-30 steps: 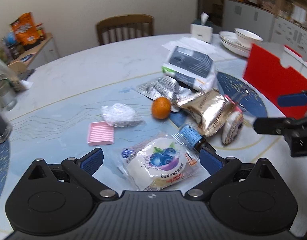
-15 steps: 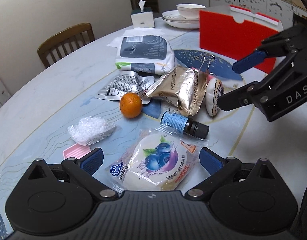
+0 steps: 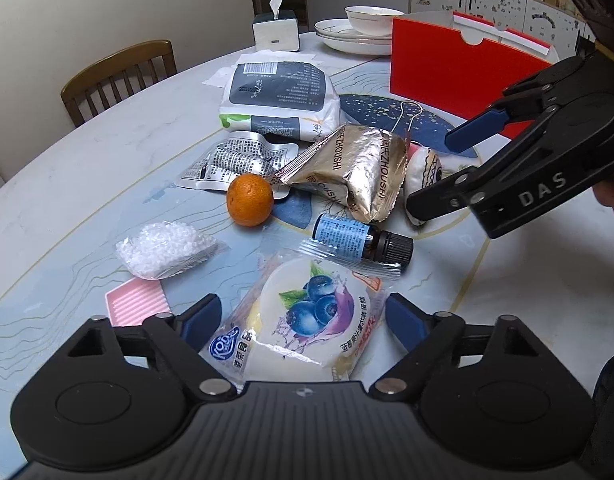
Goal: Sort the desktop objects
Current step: 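Grasp the blueberry bun with the left tool while the right tool grasps the cartoon plush, then carry the bun and plush with both tools over the red-and-white box, then open both tools to drop the bun and plush into the box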
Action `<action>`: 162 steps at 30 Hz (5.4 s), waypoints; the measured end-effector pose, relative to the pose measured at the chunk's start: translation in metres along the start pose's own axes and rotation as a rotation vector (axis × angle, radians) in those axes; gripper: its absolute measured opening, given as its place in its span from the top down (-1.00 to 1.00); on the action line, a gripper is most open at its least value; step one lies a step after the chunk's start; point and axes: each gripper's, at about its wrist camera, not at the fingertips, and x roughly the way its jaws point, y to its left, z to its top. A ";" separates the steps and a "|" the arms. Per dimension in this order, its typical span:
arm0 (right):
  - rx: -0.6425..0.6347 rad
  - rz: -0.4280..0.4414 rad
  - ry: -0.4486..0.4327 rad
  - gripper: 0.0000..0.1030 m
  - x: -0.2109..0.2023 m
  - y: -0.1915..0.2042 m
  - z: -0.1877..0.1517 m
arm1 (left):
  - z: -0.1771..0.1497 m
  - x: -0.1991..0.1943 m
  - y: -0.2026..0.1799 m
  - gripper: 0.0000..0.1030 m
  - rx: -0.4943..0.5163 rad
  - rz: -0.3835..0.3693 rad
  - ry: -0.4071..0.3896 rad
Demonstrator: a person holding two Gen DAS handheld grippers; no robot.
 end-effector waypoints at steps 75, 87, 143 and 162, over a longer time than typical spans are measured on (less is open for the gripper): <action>-0.023 0.146 -0.151 0.37 -0.135 -0.119 0.012 | 0.118 -0.070 -0.102 0.06 -0.210 0.008 -0.146; -0.033 0.148 -0.176 0.37 -0.140 -0.198 0.019 | 0.172 -0.045 -0.149 0.06 -0.199 0.007 -0.156; -0.191 0.049 0.251 0.37 -0.020 -0.348 -0.007 | 0.302 0.197 -0.236 0.06 0.005 -0.153 0.266; -0.202 0.067 0.325 0.28 0.000 -0.346 -0.002 | 0.302 0.215 -0.250 0.02 0.103 -0.168 0.391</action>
